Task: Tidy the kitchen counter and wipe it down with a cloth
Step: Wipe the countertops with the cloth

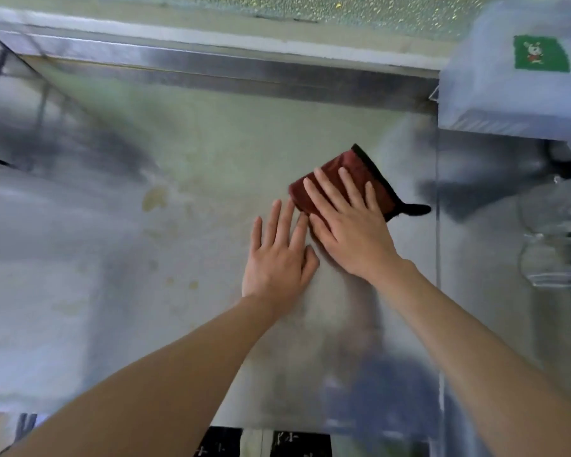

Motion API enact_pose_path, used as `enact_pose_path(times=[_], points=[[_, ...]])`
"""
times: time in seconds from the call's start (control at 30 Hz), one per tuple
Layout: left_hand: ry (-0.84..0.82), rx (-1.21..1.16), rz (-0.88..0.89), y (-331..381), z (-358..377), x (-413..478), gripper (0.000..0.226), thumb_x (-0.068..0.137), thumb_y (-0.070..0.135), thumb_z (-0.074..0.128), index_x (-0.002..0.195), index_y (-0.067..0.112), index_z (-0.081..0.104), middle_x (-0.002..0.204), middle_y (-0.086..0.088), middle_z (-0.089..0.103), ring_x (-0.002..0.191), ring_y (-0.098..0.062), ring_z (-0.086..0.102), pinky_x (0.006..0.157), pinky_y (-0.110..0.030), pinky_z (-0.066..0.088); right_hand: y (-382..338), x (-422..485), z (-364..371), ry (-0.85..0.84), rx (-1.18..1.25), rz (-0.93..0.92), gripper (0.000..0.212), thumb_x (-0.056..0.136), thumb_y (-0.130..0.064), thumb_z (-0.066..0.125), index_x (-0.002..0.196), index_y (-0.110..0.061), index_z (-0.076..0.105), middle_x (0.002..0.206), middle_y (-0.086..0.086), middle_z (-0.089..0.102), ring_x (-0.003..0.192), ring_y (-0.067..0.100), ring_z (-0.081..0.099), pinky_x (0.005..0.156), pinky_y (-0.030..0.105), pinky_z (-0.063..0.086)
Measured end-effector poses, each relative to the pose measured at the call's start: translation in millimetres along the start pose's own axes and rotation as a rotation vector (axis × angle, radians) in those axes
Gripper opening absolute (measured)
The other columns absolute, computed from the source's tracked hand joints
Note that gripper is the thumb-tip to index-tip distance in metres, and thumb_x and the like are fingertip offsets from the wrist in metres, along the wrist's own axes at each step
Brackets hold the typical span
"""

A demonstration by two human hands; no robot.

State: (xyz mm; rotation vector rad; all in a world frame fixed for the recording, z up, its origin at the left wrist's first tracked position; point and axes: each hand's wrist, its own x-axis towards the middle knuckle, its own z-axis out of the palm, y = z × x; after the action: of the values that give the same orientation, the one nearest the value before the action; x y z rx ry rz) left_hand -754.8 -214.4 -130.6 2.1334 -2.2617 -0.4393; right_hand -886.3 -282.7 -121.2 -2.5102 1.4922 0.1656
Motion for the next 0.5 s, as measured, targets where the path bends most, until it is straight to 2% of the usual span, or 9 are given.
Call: enact_pose_path(times=[0.07,0.13,0.23,0.33,0.4,0.47,0.5], points=[[-0.021,-0.066,0.024,-2.1,-8.0,-1.8,0.056,0.089,0.032,0.031,0.14,0.01,0.037,0.15,-0.013,0.029,0.14,-0.03,0.024,0.112,-0.049,0.018,0.6,-30.0,4.0,-0.004,0.001,0.103,0.059,0.093,-0.048,0.013,0.149,-0.029,0.018,0.157,-0.005,0.017,0.144,0.028,0.014,0.111,0.055,0.017],[-0.044,-0.151,0.061,-11.4,-15.5,-7.9,0.05,0.093,0.028,0.032,0.14,0.012,0.035,0.154,-0.011,0.021,0.143,-0.026,0.014,0.115,-0.043,0.012,-0.6,-53.4,10.0,-0.011,0.042,0.289,0.061,0.092,-0.05,0.007,0.149,-0.03,0.011,0.158,-0.005,0.011,0.145,0.028,0.008,0.113,0.055,0.012],[-0.04,-0.2,0.106,-38.0,-25.7,-42.2,0.046,0.091,0.03,0.031,0.132,0.012,0.044,0.15,-0.012,0.029,0.14,-0.026,0.023,0.111,-0.037,0.014,-31.8,-79.0,17.7,-0.001,0.124,0.472,0.063,0.091,-0.049,0.004,0.149,-0.028,0.011,0.158,-0.003,0.01,0.145,0.031,0.007,0.112,0.056,0.009],[-0.081,-0.222,0.099,-64.8,-22.0,-87.9,0.041,0.089,0.023,0.046,0.128,0.011,0.046,0.148,-0.013,0.032,0.138,-0.026,0.026,0.111,-0.037,0.018,-94.9,-103.3,26.9,-0.043,0.196,0.396,0.057,0.093,-0.048,0.005,0.148,-0.031,0.003,0.156,-0.009,-0.002,0.145,0.029,0.0,0.114,0.055,0.005],[-0.07,-0.229,0.079,-74.7,-17.5,-108.4,0.039,0.087,0.018,0.051,0.126,0.011,0.049,0.146,-0.013,0.036,0.137,-0.026,0.028,0.111,-0.037,0.02,-134.6,-114.1,27.1,-0.076,0.281,0.347,0.056,0.093,-0.053,-0.002,0.145,-0.034,-0.003,0.152,-0.014,-0.012,0.145,0.023,-0.01,0.114,0.05,-0.004],[-0.048,-0.233,0.052,-75.5,-16.9,-118.9,0.038,0.088,0.02,0.045,0.125,0.01,0.05,0.143,-0.013,0.039,0.136,-0.027,0.03,0.111,-0.039,0.023,-154.1,-121.7,19.0,-0.077,0.466,0.297,0.06,0.09,-0.056,-0.006,0.147,-0.037,0.005,0.151,-0.017,-0.011,0.142,0.013,-0.017,0.113,0.04,-0.012],[-0.023,-0.228,0.043,-72.6,-18.3,-121.1,0.038,0.088,0.022,0.041,0.123,0.008,0.051,0.141,-0.014,0.041,0.134,-0.029,0.033,0.11,-0.04,0.025,-153.3,-125.1,11.7,-0.04,0.598,0.293,0.059,0.094,-0.054,0.0,0.147,-0.035,0.015,0.152,-0.018,-0.006,0.141,0.008,-0.013,0.113,0.033,-0.012]])
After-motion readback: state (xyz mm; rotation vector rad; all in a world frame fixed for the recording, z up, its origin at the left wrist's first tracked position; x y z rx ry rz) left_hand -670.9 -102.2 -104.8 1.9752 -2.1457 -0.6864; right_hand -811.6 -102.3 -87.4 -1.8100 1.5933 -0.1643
